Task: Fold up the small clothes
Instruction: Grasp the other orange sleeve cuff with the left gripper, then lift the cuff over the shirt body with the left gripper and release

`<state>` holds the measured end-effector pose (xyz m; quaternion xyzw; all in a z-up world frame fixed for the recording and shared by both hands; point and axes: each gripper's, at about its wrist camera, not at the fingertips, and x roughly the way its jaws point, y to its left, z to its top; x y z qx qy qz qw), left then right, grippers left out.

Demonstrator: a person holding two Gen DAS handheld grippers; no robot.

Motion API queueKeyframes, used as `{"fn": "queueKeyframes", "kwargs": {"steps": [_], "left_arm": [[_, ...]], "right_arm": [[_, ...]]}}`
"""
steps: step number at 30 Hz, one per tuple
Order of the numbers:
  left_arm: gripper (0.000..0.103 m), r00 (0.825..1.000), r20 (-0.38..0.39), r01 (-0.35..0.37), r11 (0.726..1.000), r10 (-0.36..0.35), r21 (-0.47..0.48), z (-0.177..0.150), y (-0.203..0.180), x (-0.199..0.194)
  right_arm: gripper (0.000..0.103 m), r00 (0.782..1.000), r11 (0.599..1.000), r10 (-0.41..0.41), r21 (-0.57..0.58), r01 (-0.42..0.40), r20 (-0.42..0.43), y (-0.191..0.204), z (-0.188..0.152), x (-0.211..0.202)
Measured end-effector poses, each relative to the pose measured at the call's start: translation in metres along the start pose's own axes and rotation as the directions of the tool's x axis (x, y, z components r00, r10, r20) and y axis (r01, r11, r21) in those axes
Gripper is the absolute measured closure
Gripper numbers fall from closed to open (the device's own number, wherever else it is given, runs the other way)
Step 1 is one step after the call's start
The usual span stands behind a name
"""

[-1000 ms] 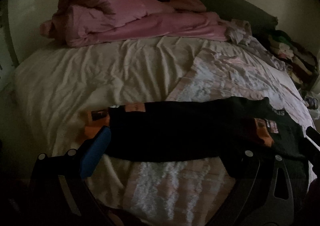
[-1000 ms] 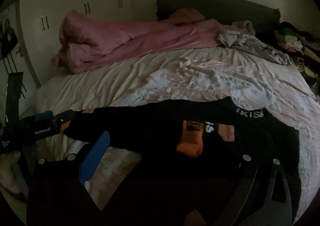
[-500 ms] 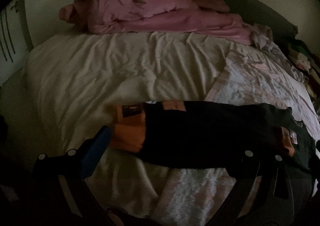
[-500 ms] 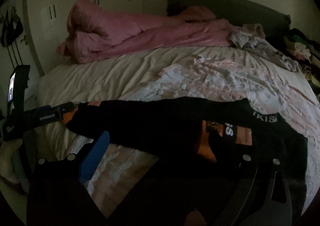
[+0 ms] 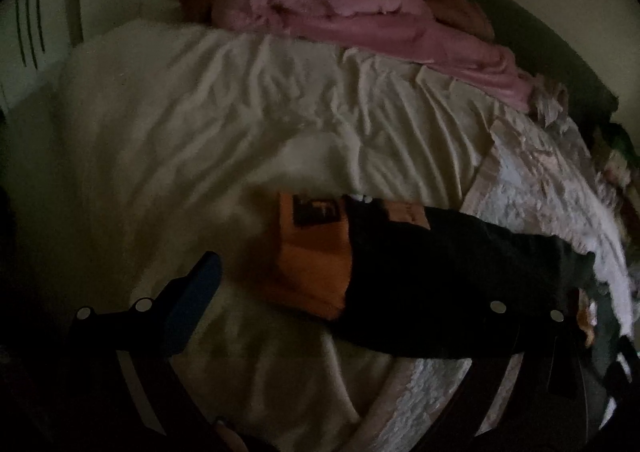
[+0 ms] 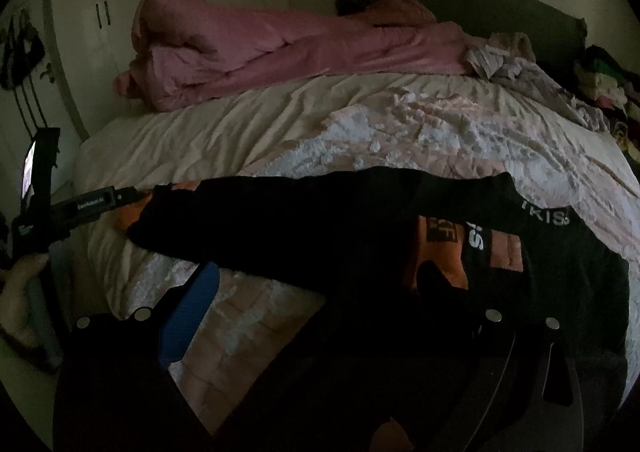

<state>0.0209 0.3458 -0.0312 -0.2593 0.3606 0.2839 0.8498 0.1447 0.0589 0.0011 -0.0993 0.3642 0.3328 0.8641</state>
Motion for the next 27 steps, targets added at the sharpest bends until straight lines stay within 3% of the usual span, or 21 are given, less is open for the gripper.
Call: {"fn": "queueKeyframes", "kwargs": {"steps": [10,15,17,18,19,21,27], "left_arm": [[0.023,0.998,-0.053,-0.031,1.000,0.031,0.000,0.003,-0.004,0.033],[0.029,0.996,-0.064,-0.058,0.997,0.061,0.044,0.007,-0.018,0.049],[0.046,0.996,-0.053,-0.067,0.996,0.070,0.050,0.008,-0.019,0.052],[0.065,0.997,-0.047,-0.066,0.996,0.068,0.053,0.008,-0.020,0.051],[0.077,0.997,-0.040,-0.063,0.996,0.065,0.056,0.009,-0.020,0.051],[0.090,1.000,-0.021,-0.016,0.998,0.017,0.059,0.009,-0.021,0.047],[0.093,0.997,0.040,0.058,0.996,-0.061,0.064,0.006,-0.025,0.021]], "right_arm": [[0.005,0.999,0.999,-0.023,0.036,0.024,-0.025,-0.018,-0.007,0.008],[0.005,0.999,0.998,-0.030,0.045,0.032,-0.031,-0.024,-0.008,0.012],[0.005,0.999,0.998,-0.028,0.053,0.030,-0.034,-0.026,-0.008,0.014],[0.005,0.999,0.998,-0.030,0.055,0.031,-0.032,-0.026,-0.008,0.014],[0.005,0.999,0.998,-0.032,0.060,0.034,-0.023,-0.027,-0.009,0.014],[0.005,1.000,0.997,-0.027,0.072,0.027,-0.003,-0.028,-0.009,0.011],[0.005,0.999,0.995,-0.030,0.092,0.027,0.025,-0.034,-0.009,-0.002]]}}
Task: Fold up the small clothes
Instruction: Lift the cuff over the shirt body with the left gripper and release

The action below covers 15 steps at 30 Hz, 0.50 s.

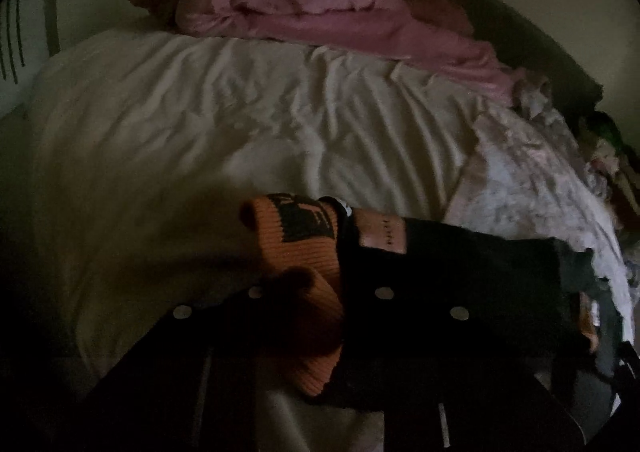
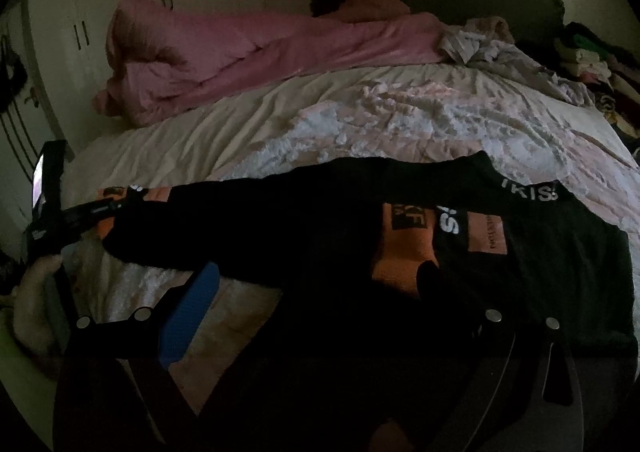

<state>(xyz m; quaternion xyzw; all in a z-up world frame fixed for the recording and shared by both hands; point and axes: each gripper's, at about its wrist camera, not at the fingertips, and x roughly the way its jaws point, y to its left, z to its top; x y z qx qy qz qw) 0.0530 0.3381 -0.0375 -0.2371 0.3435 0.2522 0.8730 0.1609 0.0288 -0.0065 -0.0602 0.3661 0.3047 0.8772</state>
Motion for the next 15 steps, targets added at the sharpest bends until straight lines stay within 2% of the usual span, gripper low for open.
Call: {"fn": "queueKeyframes", "kwargs": {"steps": [7,10,15], "left_arm": [[0.094,0.990,0.048,0.133,0.991,-0.135,0.031,0.000,-0.032,-0.044],[0.094,0.975,0.065,0.212,0.977,-0.214,0.038,0.003,-0.053,-0.062],[0.095,0.948,0.069,0.301,0.947,-0.310,0.113,0.002,-0.101,-0.086]], "right_arm": [[0.005,1.000,0.999,-0.011,0.043,0.010,0.026,-0.019,-0.001,-0.023],[0.005,0.999,0.997,-0.021,0.080,0.018,0.044,-0.034,-0.003,-0.036],[0.005,0.995,0.990,-0.060,0.131,0.049,0.081,-0.060,-0.005,-0.063]]}}
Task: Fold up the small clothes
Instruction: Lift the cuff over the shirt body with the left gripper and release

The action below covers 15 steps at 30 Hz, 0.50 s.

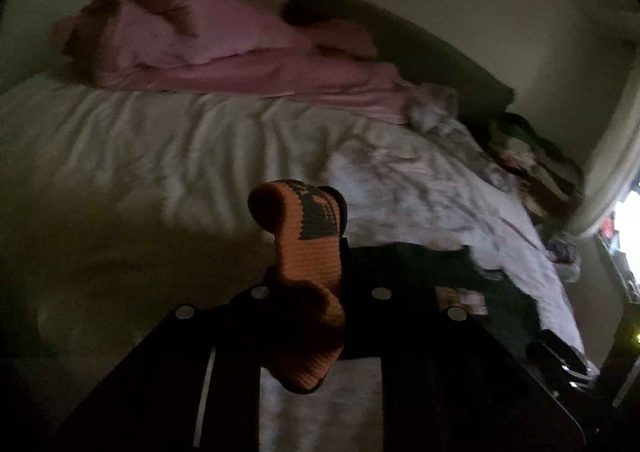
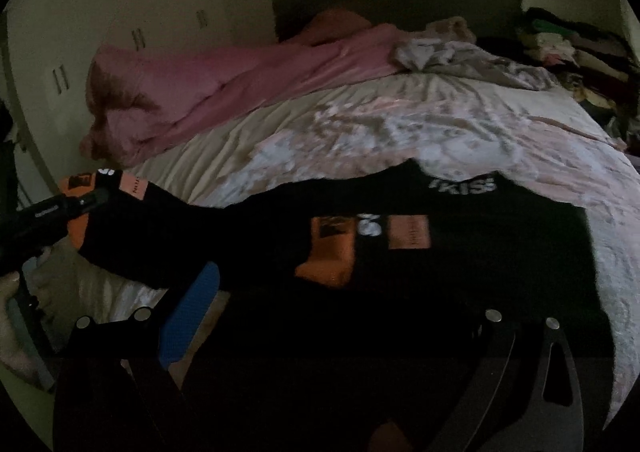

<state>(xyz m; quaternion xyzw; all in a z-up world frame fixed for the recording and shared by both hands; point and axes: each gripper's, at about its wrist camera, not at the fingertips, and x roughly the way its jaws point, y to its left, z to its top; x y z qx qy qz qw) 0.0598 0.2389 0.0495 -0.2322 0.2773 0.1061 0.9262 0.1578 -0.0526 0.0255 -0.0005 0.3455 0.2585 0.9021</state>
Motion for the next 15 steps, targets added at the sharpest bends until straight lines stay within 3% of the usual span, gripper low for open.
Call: {"fn": "queueKeyframes", "kwargs": {"steps": [9,15], "left_arm": [[0.095,0.992,-0.055,0.119,0.986,-0.114,0.114,-0.007,-0.088,0.017],[0.095,0.984,-0.099,0.164,0.971,-0.148,0.176,-0.016,-0.139,0.031]], "right_arm": [[0.005,0.997,0.996,-0.060,0.063,0.057,0.044,-0.044,-0.001,-0.036],[0.005,0.994,0.993,-0.088,0.089,0.083,0.058,-0.068,-0.006,-0.050]]}}
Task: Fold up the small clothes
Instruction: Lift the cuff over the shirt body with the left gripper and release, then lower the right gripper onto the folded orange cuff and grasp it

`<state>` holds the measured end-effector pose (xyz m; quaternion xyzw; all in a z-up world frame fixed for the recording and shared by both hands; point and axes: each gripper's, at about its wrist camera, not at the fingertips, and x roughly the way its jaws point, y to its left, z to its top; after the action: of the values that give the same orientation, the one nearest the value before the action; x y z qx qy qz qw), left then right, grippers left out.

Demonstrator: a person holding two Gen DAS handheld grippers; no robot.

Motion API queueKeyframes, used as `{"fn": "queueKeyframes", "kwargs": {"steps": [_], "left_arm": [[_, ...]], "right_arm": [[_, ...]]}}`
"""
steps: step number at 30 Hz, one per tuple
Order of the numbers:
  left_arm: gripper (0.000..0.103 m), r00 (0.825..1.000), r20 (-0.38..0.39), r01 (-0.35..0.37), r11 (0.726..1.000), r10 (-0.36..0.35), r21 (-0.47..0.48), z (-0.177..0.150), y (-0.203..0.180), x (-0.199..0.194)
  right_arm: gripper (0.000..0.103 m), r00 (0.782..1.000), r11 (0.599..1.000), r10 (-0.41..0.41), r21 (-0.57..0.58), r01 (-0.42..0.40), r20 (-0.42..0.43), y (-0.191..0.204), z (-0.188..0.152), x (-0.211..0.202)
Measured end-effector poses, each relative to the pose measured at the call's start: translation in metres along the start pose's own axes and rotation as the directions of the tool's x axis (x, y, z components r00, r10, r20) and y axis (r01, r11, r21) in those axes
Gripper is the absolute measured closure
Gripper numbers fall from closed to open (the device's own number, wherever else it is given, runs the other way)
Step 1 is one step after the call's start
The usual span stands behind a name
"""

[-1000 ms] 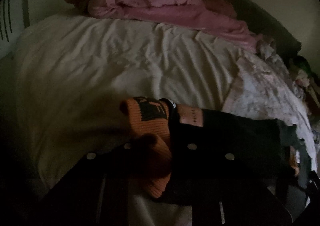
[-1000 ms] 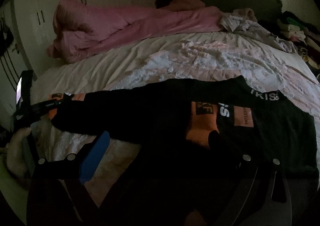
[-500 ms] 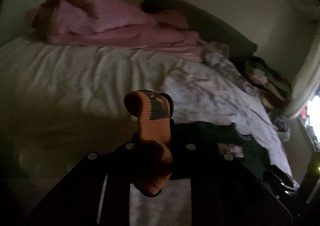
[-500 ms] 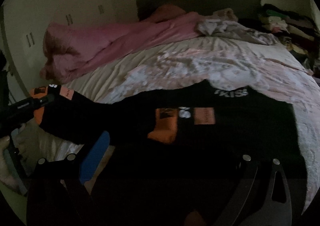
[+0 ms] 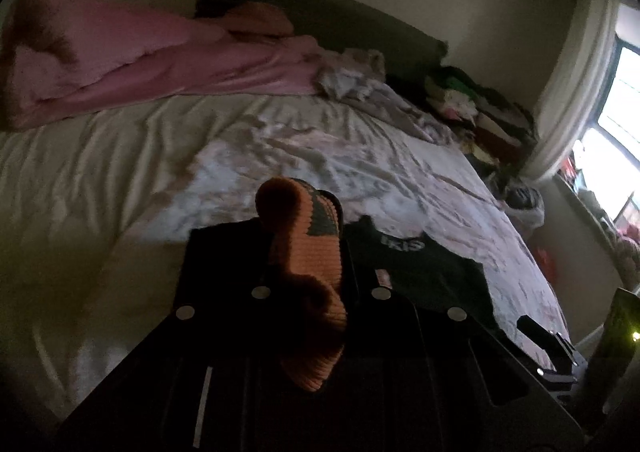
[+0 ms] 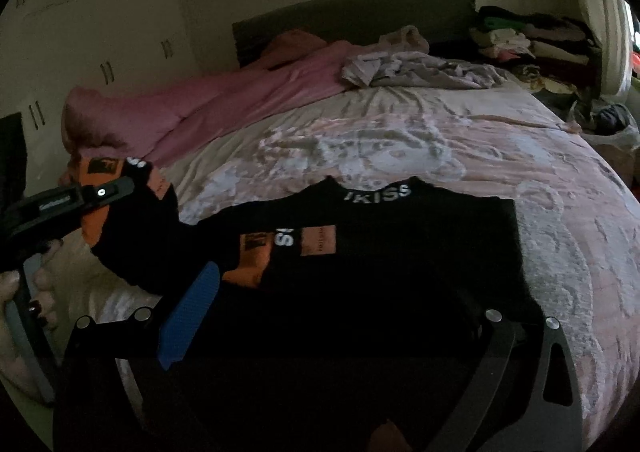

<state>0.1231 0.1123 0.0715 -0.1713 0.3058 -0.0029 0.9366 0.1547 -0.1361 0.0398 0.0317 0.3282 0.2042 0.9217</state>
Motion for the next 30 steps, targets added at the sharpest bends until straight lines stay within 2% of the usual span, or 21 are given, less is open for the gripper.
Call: {"fn": "queueKeyframes", "kwargs": {"steps": [6,14,15,16,18,22,30], "left_arm": [[0.095,1.000,-0.021,0.001,0.997,0.001,0.073,-0.003,-0.043,0.022],[0.093,0.992,-0.120,0.047,0.990,-0.031,0.134,-0.018,-0.087,0.065],[0.088,0.991,-0.132,0.053,0.990,-0.036,0.133,-0.020,-0.090,0.070],[0.073,0.989,-0.142,0.064,0.990,-0.046,0.129,-0.022,-0.093,0.075],[0.059,0.987,-0.153,0.077,0.988,-0.056,0.133,-0.024,-0.097,0.080],[0.056,0.986,-0.161,0.072,0.987,-0.048,0.146,-0.028,-0.102,0.085],[0.043,0.990,-0.137,-0.013,0.984,0.038,0.178,-0.034,-0.088,0.084]], "right_arm": [[0.005,0.999,0.999,-0.032,0.026,0.032,0.008,-0.022,-0.003,-0.008],[0.005,0.993,0.991,-0.118,0.058,0.117,0.012,-0.060,-0.007,-0.009],[0.005,0.993,0.991,-0.118,0.069,0.117,0.004,-0.064,-0.008,-0.006],[0.005,0.993,0.990,-0.116,0.080,0.116,-0.008,-0.069,-0.010,-0.003],[0.005,0.993,0.989,-0.115,0.085,0.118,-0.032,-0.073,-0.012,0.004],[0.005,0.993,0.992,-0.085,0.084,0.092,-0.084,-0.074,-0.021,0.022],[0.005,0.986,0.999,-0.025,0.044,0.032,-0.164,-0.056,-0.037,0.054]]}}
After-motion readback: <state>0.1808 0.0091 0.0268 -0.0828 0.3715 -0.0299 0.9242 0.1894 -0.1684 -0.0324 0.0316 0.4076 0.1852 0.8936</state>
